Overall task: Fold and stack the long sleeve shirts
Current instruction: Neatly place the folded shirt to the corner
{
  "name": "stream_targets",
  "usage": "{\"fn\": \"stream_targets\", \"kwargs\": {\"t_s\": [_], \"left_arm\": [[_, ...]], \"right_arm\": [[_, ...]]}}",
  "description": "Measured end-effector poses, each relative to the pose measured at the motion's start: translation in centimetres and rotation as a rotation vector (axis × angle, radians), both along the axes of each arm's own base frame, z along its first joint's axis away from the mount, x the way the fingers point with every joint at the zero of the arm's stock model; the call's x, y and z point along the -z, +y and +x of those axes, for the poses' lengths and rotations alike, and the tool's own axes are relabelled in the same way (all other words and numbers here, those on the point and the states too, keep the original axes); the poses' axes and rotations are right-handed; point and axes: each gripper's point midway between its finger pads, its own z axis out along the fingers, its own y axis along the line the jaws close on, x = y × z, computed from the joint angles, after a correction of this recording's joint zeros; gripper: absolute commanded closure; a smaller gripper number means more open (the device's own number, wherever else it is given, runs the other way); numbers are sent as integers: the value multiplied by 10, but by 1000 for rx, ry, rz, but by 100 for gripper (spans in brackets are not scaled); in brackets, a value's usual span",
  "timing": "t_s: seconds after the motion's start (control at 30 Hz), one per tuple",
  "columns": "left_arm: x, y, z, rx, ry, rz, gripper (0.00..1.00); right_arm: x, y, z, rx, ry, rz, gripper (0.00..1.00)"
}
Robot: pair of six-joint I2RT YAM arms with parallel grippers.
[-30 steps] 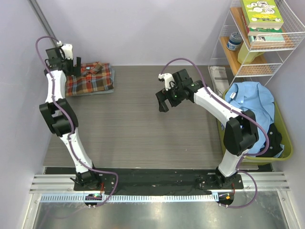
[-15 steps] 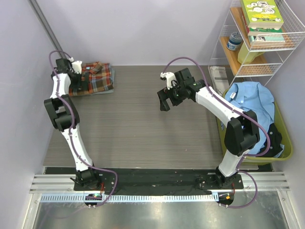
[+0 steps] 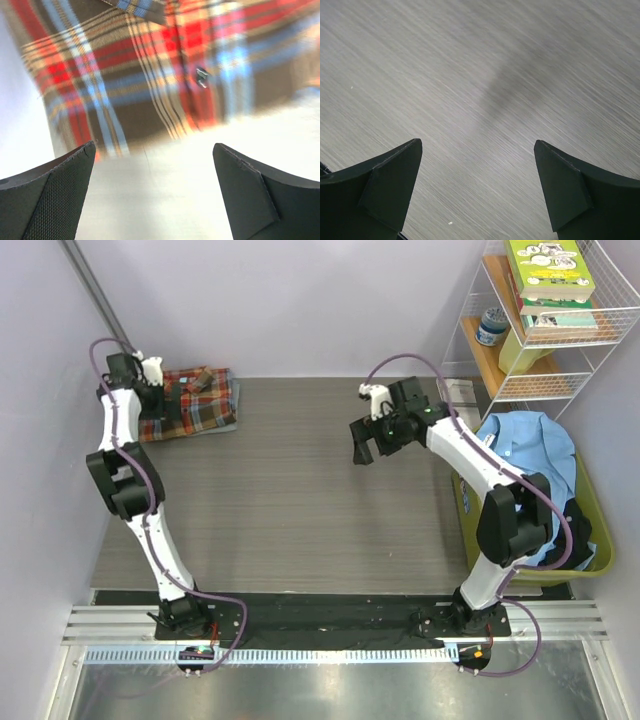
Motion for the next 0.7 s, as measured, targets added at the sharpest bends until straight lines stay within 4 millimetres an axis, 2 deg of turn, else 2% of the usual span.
{"fn": "stream_targets", "kwargs": {"t_s": [0.1, 0.2, 0.3, 0.37, 0.43, 0.53, 0.63, 0.7], "left_arm": [[-48, -16, -19, 2, -43, 4, 0], [-101, -45, -51, 23, -103, 24, 0], [-143, -98, -92, 98, -166, 12, 0], [-154, -134, -121, 161, -184, -18, 0], [-151, -161, -147, 215, -180, -48, 0], [-122, -183, -181, 244, -112, -86, 0], [-87, -191, -206, 232, -11, -123, 0], [-70, -191, -217, 215, 41, -138, 0]], "right_arm": [[-13, -25, 8, 62, -17, 11, 0], [-36, -51, 12, 129, -69, 30, 0], [-58, -73, 3, 176, -124, 44, 0], [-63, -78, -8, 184, -145, 48, 0], [-60, -80, -21, 185, -140, 47, 0], [-42, -83, -37, 186, -108, 41, 0], [-18, -88, -58, 192, -53, 23, 0], [-12, -91, -68, 195, -30, 11, 0]]}}
